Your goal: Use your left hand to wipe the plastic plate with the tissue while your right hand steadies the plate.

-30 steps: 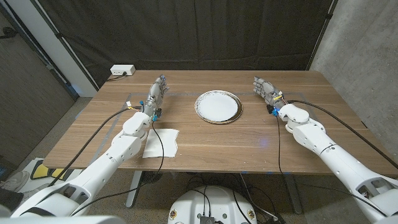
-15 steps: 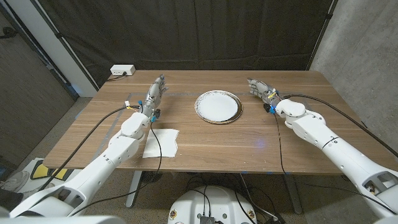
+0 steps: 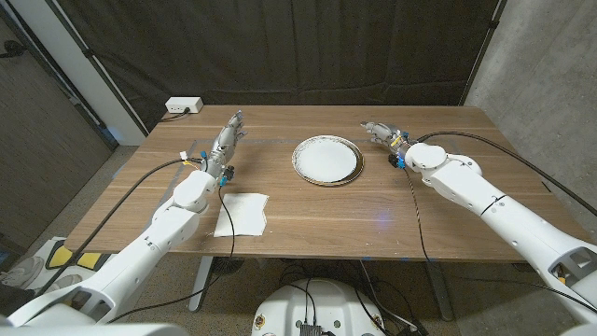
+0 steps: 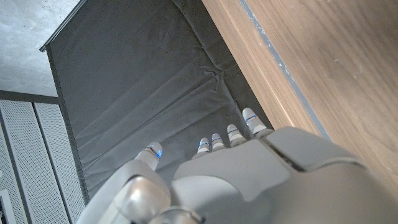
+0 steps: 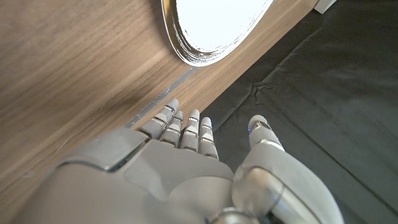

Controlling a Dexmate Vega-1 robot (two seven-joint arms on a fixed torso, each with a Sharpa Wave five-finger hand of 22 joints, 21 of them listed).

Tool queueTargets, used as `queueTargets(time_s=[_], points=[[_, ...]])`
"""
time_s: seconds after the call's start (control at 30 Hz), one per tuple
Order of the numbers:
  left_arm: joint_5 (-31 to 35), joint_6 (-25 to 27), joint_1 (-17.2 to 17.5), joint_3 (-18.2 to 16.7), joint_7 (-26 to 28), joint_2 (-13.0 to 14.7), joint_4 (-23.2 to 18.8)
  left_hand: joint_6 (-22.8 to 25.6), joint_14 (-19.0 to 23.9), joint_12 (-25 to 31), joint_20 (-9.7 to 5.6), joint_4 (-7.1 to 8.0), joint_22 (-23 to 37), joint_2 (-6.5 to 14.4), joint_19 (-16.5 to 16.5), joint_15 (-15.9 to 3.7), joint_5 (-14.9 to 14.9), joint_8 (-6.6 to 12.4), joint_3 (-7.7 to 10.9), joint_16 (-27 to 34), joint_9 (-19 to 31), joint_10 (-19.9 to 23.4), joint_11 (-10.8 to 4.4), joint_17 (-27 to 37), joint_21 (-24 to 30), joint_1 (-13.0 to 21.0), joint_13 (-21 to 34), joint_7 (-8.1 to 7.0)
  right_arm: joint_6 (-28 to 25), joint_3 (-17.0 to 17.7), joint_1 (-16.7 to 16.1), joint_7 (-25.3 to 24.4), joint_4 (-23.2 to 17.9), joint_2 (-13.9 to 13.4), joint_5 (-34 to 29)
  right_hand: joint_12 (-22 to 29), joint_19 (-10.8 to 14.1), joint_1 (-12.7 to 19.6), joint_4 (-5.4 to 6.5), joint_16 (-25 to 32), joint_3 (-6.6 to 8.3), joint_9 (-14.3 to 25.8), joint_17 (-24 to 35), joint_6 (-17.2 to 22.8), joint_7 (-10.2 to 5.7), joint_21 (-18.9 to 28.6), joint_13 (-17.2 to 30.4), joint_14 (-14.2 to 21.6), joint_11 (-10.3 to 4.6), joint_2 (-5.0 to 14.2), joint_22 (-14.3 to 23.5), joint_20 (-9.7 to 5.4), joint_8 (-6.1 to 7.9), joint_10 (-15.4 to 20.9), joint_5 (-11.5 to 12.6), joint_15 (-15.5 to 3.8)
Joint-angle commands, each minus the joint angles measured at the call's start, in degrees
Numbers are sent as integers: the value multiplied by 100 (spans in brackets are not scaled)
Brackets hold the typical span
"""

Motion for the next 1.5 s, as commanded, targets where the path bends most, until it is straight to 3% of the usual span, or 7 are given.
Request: queueTargets(time_s=[0.03,0.33,0.53,0.8,1.07,1.4,1.5], points=[[309,20,177,-129,54,254,-160,-240,154,56,71,-52,18,443,4,31,-33,28,29,45,22,204,18,12,38,9,17,-50,-895,-561,418,-19,-449,-171,-450,45,57,101,-54,13,46,17,13,73,-8,4,19,94,-25,-10,10,11,38,70,40,5],[586,7,236,-189,27,444,-209,152,582,94,173,-60,16,408,213,177,-65,67,41,111,21,588,125,34,66,32,27,4,-1870,-1168,930,102,-747,-198,-917,29,70,239,-146,1,84,18,10,94,-59,-11,19,123,-96,-70,0,-11,35,72,48,-45],[740,-47,291,-248,9,546,-227,607,865,141,207,-54,18,461,361,152,-85,156,99,153,37,930,177,57,82,61,41,7,-2640,-1660,1318,109,-924,-121,-1262,13,139,437,-240,0,131,20,9,138,-100,-10,19,183,-157,-141,-10,-42,49,69,42,-142],[828,-145,364,-347,-67,647,-226,725,1042,190,229,-49,21,469,437,139,-101,142,130,186,43,1198,219,74,88,71,49,-9,-3324,-2269,1809,188,-981,9,-1594,1,215,696,-297,-5,188,23,8,147,-135,-10,21,241,-254,-215,-18,-77,50,76,44,-217],[923,-259,435,-432,-167,764,-218,909,1245,242,233,-44,24,454,549,135,-121,151,147,229,47,1488,251,90,106,68,58,14,-3605,-2784,2191,315,-988,69,-1799,-1,292,939,-316,-9,215,26,8,197,-215,-10,22,292,-302,-334,-22,-103,68,103,64,-277],[1133,-441,530,-545,-307,991,-217,1657,1963,356,228,-45,30,427,984,21,-173,254,182,416,49,2262,297,128,207,51,72,117,-3773,-3376,2610,463,-926,164,-2081,-9,362,1153,-306,-16,222,27,9,243,-260,-7,23,330,-348,-441,-20,-176,79,114,85,-363],[1140,-471,561,-582,-380,1049,-221,2054,2142,377,236,-49,30,431,1074,-20,-191,340,209,455,50,2494,288,141,222,58,74,227,-3762,-3526,2723,539,-905,166,-2143,-22,387,1222,-303,-22,223,28,9,257,-279,-5,24,327,-376,-474,-19,-201,81,92,95,-386]])
